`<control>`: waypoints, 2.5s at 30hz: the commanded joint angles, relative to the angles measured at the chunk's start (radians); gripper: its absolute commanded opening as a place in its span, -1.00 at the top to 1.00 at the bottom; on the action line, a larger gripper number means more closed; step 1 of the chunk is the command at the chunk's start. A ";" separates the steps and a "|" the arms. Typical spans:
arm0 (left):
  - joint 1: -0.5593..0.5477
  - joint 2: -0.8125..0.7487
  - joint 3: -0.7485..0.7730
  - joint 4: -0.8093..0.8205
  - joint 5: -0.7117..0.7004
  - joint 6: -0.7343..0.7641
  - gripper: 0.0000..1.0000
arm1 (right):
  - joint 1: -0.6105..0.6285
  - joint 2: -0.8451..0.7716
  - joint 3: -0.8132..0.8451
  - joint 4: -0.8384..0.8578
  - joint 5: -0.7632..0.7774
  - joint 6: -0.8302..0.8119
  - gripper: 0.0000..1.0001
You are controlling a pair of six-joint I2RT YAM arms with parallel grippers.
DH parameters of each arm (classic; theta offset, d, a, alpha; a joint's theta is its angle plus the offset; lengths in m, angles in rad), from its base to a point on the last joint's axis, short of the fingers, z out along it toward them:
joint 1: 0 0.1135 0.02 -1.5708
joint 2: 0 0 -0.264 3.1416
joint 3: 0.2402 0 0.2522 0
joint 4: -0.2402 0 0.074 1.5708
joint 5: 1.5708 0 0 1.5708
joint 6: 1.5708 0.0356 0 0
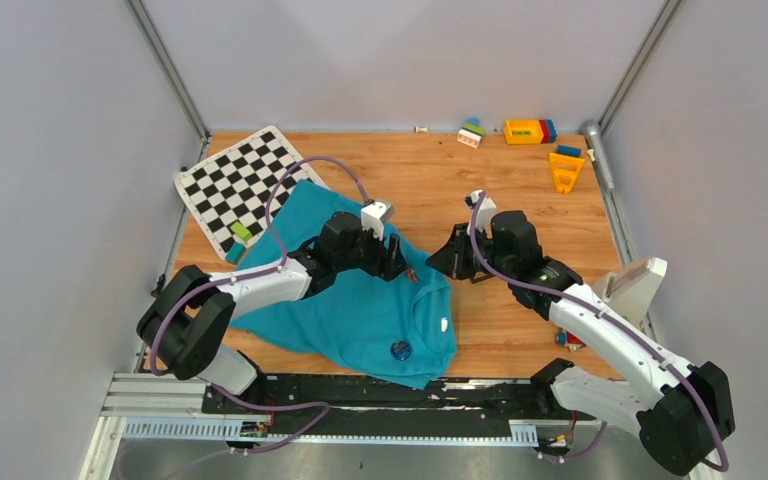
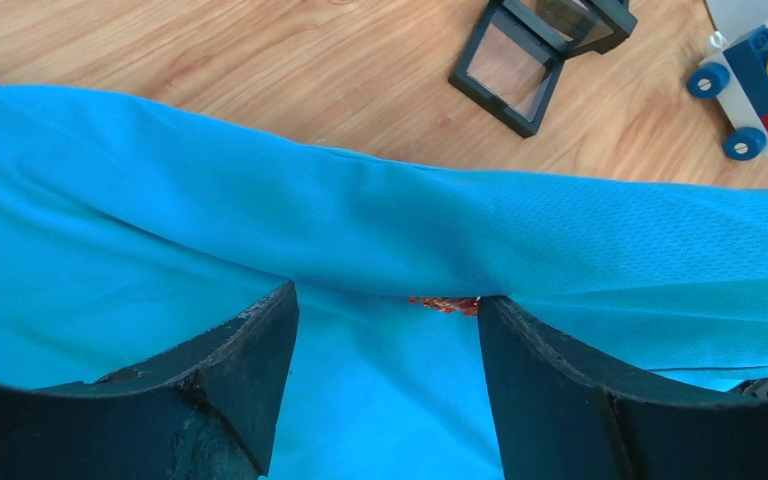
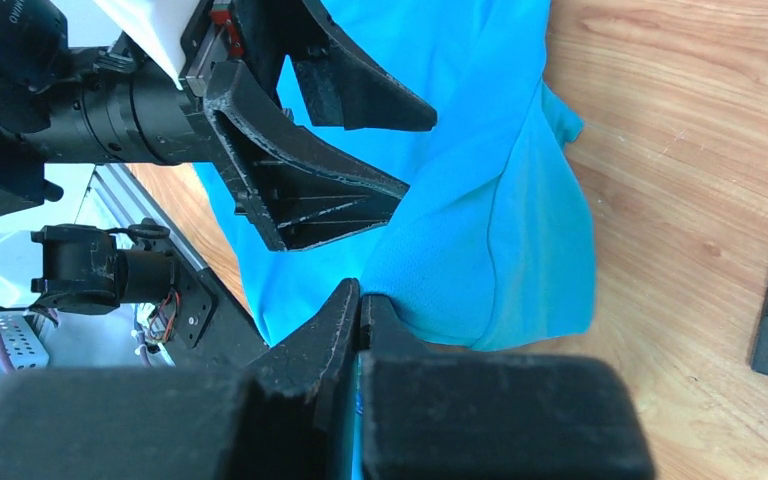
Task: Remove the brooch from the garment
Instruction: Remove the brooch from the clothes.
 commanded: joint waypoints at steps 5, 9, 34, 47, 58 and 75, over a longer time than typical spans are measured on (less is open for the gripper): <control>-0.007 0.011 0.023 0.041 0.052 -0.026 -0.59 | 0.009 0.029 -0.008 0.057 0.000 0.031 1.00; -0.008 0.024 0.034 0.002 0.069 -0.044 -0.61 | 0.008 0.032 -0.012 0.056 0.010 0.037 1.00; 0.007 0.107 0.106 -0.119 0.121 -0.054 1.00 | 0.008 0.068 -0.019 0.000 0.098 0.053 1.00; 0.013 0.124 0.112 -0.132 0.128 -0.054 1.00 | -0.005 0.207 -0.032 -0.078 0.372 0.127 1.00; 0.007 0.179 0.129 -0.122 0.160 -0.062 0.18 | -0.009 0.196 -0.008 -0.040 0.150 0.113 1.00; -0.030 0.066 0.063 -0.042 0.132 -0.024 -0.21 | -0.007 0.057 0.056 -0.056 -0.021 0.220 1.00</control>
